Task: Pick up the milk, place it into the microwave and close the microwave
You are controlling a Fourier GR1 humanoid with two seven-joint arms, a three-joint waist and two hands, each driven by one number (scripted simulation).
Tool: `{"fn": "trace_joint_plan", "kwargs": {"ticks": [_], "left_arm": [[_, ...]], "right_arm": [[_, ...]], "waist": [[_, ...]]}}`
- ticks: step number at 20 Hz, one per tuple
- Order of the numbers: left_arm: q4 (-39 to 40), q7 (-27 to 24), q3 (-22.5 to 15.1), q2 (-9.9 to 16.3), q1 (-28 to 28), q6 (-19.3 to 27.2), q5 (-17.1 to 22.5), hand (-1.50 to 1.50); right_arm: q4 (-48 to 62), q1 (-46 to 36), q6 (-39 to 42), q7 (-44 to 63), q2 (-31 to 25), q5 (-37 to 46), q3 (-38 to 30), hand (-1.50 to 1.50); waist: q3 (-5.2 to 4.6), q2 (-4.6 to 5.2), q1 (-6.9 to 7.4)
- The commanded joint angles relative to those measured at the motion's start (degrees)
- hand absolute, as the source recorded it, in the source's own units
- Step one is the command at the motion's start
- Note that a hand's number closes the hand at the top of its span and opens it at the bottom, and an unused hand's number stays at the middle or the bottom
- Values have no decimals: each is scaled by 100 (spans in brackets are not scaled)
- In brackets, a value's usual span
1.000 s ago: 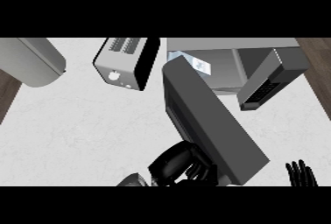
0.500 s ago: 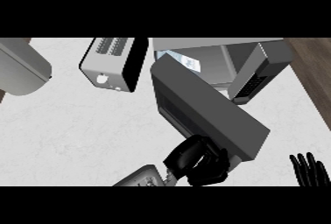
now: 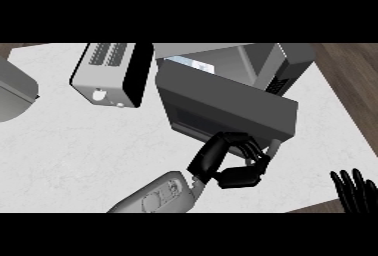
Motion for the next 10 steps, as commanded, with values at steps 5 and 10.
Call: {"fn": "trace_joint_plan", "kwargs": {"ticks": [5, 10], "left_arm": [[652, -540, 444, -20, -654, 718, 695, 150], [871, -802, 713, -21, -1024, 639, 1213, 150]], "right_arm": [[-578, 161, 384, 216, -265, -315, 162, -150], [-894, 140, 530, 373, -417, -468, 288, -150]], "waist": [[-6, 99, -352], [-9, 170, -531]]}}
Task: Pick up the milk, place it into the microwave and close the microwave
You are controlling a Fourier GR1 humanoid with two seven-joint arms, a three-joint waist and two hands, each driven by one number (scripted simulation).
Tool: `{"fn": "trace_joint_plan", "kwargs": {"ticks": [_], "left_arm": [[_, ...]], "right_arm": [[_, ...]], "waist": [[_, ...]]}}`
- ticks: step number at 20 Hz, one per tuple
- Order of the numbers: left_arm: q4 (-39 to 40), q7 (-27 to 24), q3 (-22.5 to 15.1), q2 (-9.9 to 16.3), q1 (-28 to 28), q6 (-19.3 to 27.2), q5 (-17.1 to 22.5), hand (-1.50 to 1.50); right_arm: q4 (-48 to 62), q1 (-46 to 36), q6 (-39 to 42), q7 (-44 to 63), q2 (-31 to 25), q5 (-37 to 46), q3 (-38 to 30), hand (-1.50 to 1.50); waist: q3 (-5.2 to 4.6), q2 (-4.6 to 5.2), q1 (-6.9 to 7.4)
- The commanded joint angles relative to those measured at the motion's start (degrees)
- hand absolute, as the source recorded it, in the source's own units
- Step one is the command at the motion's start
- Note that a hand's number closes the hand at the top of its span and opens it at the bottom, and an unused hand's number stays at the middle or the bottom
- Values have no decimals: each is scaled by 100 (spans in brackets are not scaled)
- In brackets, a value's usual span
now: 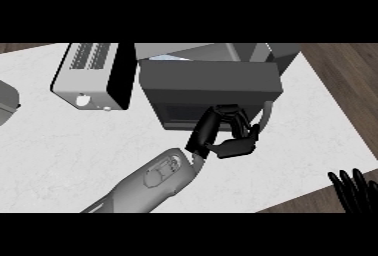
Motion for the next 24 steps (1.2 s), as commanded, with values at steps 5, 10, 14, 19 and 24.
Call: {"fn": "trace_joint_plan", "kwargs": {"ticks": [5, 10, 14, 19, 24], "left_arm": [[663, -464, 475, 1, -623, 3, 639, 150], [1039, -584, 654, 1, -1041, -84, 898, 150], [1195, -758, 652, 1, -1152, -72, 1102, 150], [1366, -922, 726, 1, -1230, -92, 1251, 150], [1389, -1161, 617, 1, -1165, -37, 1376, 150]], "right_arm": [[-383, 84, 207, 135, -193, -305, -13, -150], [-580, 107, 229, 239, -243, -441, 23, -150], [-742, 122, 340, 346, -365, -560, 57, -150], [-862, 161, 395, 402, -452, -777, -21, -150], [-1001, 179, 500, 474, -568, -888, -11, -150]], "waist": [[5, 101, -293], [14, 160, -467], [15, 170, -547], [26, 184, -538], [28, 194, -616]]}}
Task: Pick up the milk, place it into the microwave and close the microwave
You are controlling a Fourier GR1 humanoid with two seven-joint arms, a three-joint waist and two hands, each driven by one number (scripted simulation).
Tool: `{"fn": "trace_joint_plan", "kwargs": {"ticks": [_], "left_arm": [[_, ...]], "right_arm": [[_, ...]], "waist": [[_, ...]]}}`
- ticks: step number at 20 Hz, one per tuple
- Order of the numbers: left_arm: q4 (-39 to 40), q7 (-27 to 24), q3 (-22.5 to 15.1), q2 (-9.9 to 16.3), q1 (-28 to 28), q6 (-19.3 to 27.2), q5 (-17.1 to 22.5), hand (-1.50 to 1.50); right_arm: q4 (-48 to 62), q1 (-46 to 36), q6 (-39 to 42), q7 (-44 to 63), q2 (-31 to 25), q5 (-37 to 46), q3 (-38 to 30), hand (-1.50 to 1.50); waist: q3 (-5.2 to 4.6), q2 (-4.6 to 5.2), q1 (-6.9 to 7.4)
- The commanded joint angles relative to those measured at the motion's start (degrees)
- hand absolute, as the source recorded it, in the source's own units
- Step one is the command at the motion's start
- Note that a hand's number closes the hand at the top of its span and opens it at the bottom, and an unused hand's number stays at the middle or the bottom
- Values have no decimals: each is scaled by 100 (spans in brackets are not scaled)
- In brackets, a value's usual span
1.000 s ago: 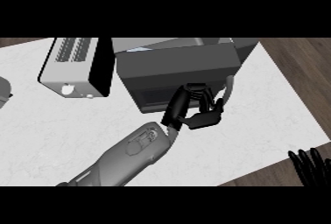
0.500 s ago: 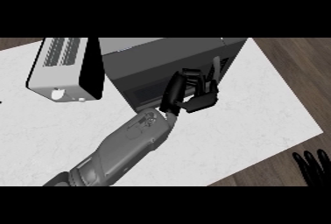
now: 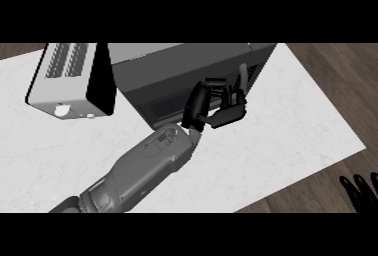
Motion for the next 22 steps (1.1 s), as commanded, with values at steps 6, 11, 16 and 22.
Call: {"fn": "trace_joint_plan", "kwargs": {"ticks": [6, 11, 16, 22], "left_arm": [[489, -150, 146, -5, -469, -94, 292, 150], [575, -334, 85, -5, -478, -95, 352, 150], [616, -421, 110, -5, -507, -102, 512, 150], [732, -567, 17, -5, -535, -58, 559, 150]], "right_arm": [[-324, -1, 113, -13, -138, -185, -126, -150], [-401, 68, 200, 92, -202, -444, -99, -150], [-510, 176, 278, 145, -299, -568, -138, -150], [-565, 297, 331, 230, -402, -740, -206, -150]], "waist": [[6, 65, -148], [10, 103, -131], [7, 88, -199], [14, 90, -203]]}}
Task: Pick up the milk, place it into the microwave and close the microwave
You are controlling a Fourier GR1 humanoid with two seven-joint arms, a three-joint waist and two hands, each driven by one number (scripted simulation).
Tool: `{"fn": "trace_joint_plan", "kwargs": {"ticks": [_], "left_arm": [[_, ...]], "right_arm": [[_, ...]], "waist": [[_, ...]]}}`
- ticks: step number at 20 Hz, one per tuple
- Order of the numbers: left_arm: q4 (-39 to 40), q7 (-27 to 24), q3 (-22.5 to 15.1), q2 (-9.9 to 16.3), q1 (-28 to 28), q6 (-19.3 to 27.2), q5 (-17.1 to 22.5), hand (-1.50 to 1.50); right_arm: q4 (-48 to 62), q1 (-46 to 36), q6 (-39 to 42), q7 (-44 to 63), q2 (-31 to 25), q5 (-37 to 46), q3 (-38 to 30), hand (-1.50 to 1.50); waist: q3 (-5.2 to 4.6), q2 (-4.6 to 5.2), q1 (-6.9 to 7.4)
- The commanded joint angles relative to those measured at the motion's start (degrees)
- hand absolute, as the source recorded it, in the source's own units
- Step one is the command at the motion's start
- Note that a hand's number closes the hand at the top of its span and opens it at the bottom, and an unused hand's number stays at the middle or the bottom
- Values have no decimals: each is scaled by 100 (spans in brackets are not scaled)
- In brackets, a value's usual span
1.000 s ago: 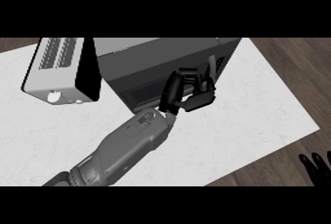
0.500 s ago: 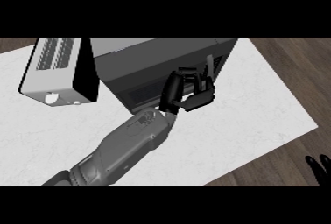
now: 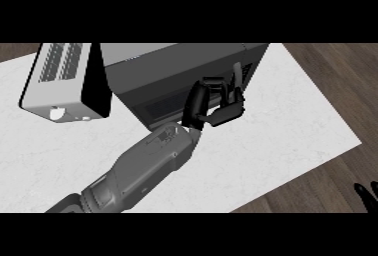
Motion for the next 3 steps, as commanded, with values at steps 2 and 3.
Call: {"fn": "trace_joint_plan", "kwargs": {"ticks": [2, 3], "left_arm": [[445, 32, 116, 1, -407, -144, 111, 150], [457, 36, 145, 1, -389, -150, 182, 150]], "right_arm": [[-143, 47, 170, -4, -152, -145, -98, -150], [-136, 102, 188, 9, -155, -169, -84, -150]], "waist": [[-7, 81, -84], [-5, 73, -65]]}}
